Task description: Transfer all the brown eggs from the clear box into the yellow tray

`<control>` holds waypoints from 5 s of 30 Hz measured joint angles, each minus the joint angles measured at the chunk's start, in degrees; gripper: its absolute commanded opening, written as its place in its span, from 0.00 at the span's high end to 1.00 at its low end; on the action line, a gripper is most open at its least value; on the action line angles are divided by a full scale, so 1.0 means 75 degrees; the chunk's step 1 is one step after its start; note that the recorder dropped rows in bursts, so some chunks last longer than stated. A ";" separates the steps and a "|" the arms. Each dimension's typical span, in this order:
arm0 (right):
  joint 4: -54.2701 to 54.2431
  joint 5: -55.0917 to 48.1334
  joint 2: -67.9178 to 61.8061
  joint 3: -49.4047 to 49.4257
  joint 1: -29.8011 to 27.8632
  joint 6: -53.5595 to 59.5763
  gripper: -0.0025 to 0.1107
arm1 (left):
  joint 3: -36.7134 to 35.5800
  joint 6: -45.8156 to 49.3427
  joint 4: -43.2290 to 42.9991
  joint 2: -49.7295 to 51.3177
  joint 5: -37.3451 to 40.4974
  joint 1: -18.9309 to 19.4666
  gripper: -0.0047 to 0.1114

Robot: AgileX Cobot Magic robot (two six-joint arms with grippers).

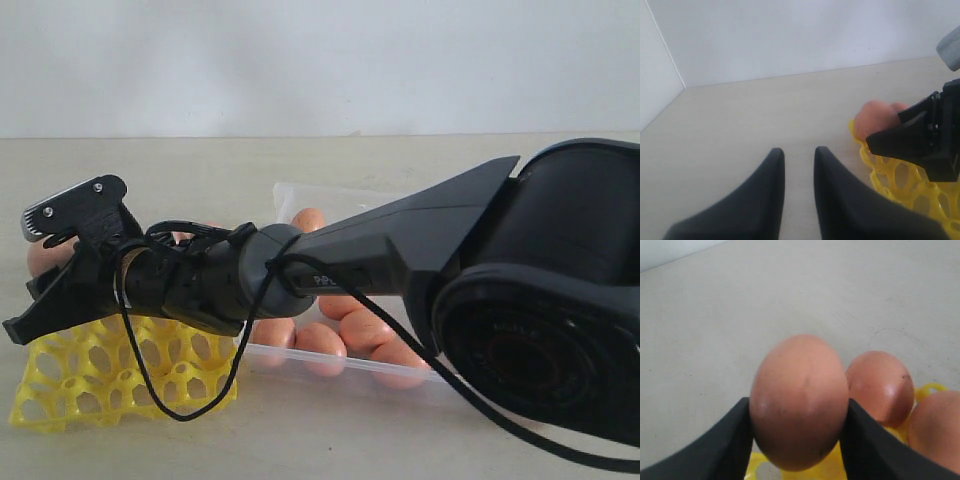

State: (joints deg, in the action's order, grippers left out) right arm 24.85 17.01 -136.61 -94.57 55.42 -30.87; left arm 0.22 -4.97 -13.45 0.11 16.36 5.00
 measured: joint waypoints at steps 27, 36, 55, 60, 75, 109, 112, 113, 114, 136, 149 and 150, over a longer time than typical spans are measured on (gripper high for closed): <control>0.0000 -0.0007 -0.0295 -0.0241 0.0016 0.0246 0.98 | 0.0000 0.0000 0.0000 0.0000 0.0000 0.0000 0.77; 0.0000 -0.0007 -0.0295 -0.0241 0.0016 0.0560 0.94 | 0.0000 0.0000 0.0000 0.0000 0.0000 0.0000 0.77; 0.0005 0.0085 -0.0295 -0.0241 0.0016 0.1057 0.42 | 0.0000 0.0000 0.0000 0.0000 0.0000 0.0000 0.77; 0.0005 0.0107 -0.0295 -0.0241 0.0016 0.1109 0.42 | 0.0000 0.0000 0.0000 0.0000 0.0000 0.0000 0.77; 0.0036 -0.1671 0.0704 -0.0241 -0.0046 0.1517 0.42 | 0.0000 0.0000 0.0000 0.0000 0.0000 0.0000 0.77; 0.1862 -0.7212 0.3710 0.3020 -0.0971 0.5328 0.46 | 0.0000 0.0000 0.0000 0.0000 0.0000 0.0000 0.77; 0.1894 -0.6790 0.3523 0.3020 -0.0971 0.5472 0.46 | 0.0000 0.0000 0.0000 0.0000 0.0000 0.0000 0.77; 0.1894 -0.6694 0.3479 0.3020 -0.0971 0.5506 0.46 | 0.0000 0.0000 0.0000 0.0000 0.0000 0.0000 0.77; 0.1894 -0.6604 0.3432 0.3020 -0.0971 0.5507 0.46 | 0.0000 0.0000 0.0000 0.0000 0.0000 0.0000 0.77; 0.1943 -0.7009 0.3042 0.3020 -0.1262 0.5683 0.46 | 0.0000 0.0000 0.0000 0.0000 0.0000 0.0000 0.77; 0.1308 -0.7328 0.3569 0.3020 -0.1262 0.3874 0.46 | 0.0000 0.0000 0.0000 0.0000 0.0000 0.0000 0.77; 0.1235 -0.7340 0.3569 0.3020 -0.1262 0.3697 0.46 | 0.0000 0.0000 0.0000 0.0000 0.0000 0.0000 0.77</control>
State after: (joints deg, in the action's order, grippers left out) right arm 34.11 -38.04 -109.85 -71.92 45.96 -3.14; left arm 0.22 -4.97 -13.45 0.11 16.36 5.00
